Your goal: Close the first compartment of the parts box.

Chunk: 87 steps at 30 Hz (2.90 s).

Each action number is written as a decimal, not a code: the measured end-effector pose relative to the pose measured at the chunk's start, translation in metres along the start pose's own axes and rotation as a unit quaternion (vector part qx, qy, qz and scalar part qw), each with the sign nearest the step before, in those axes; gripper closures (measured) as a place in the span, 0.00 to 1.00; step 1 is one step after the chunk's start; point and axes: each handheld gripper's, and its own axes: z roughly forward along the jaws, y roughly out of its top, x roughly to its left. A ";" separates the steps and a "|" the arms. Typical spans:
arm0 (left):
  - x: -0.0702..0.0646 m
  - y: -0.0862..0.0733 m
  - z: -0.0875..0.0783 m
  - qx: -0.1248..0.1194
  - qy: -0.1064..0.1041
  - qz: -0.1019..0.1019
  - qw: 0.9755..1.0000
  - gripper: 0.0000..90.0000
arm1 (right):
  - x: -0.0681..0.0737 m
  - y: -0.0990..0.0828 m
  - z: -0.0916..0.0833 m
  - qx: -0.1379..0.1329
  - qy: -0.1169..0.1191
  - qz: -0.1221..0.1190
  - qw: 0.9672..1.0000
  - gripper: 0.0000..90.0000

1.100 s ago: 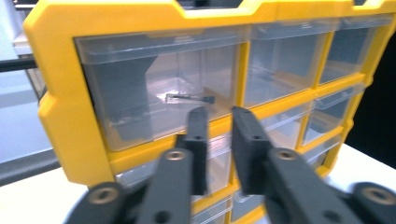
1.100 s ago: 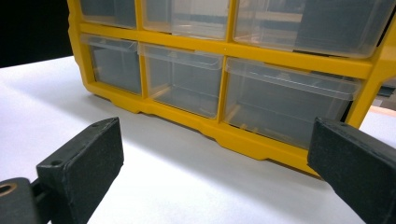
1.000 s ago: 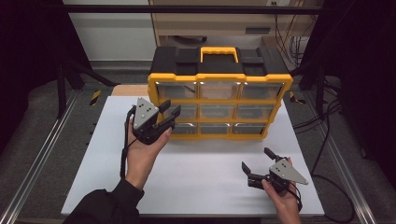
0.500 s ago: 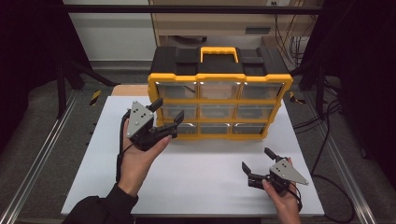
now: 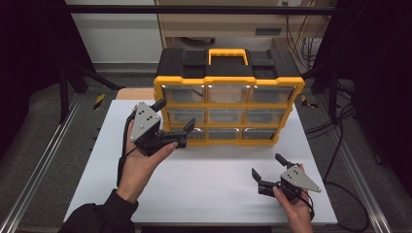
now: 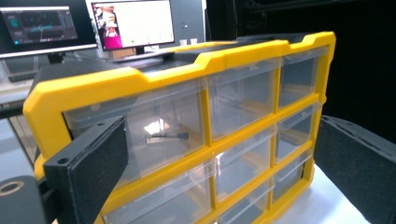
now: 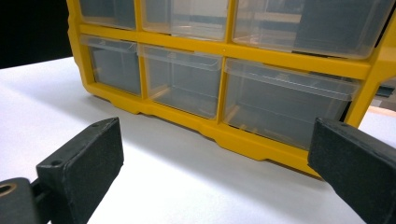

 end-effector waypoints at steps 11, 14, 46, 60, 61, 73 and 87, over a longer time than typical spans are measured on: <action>0.002 0.004 -0.007 -0.005 -0.009 0.000 1.000 0.02 | 0.000 0.000 0.000 -0.001 0.000 -0.001 1.000 0.04; 0.004 0.004 -0.010 -0.008 -0.006 0.000 1.000 0.02 | 0.000 0.000 0.000 -0.001 0.000 -0.001 1.000 0.04; 0.031 -0.016 -0.031 -0.004 0.000 -0.005 1.000 0.01 | 0.000 0.000 0.000 -0.002 -0.001 -0.003 1.000 0.04; 0.041 -0.035 -0.040 0.002 0.010 -0.010 1.000 0.01 | 0.001 0.000 0.000 -0.001 -0.001 -0.005 1.000 0.04; 0.041 -0.036 -0.041 0.007 0.008 -0.015 1.000 0.01 | 0.001 0.000 0.000 -0.001 -0.001 -0.006 1.000 0.04; 0.053 -0.043 -0.055 0.010 0.014 -0.017 1.000 0.01 | 0.001 0.000 0.000 0.001 -0.001 -0.006 1.000 0.04; 0.062 -0.063 -0.067 0.012 0.023 -0.022 0.999 0.02 | 0.001 0.000 0.000 0.001 -0.001 -0.005 1.000 0.04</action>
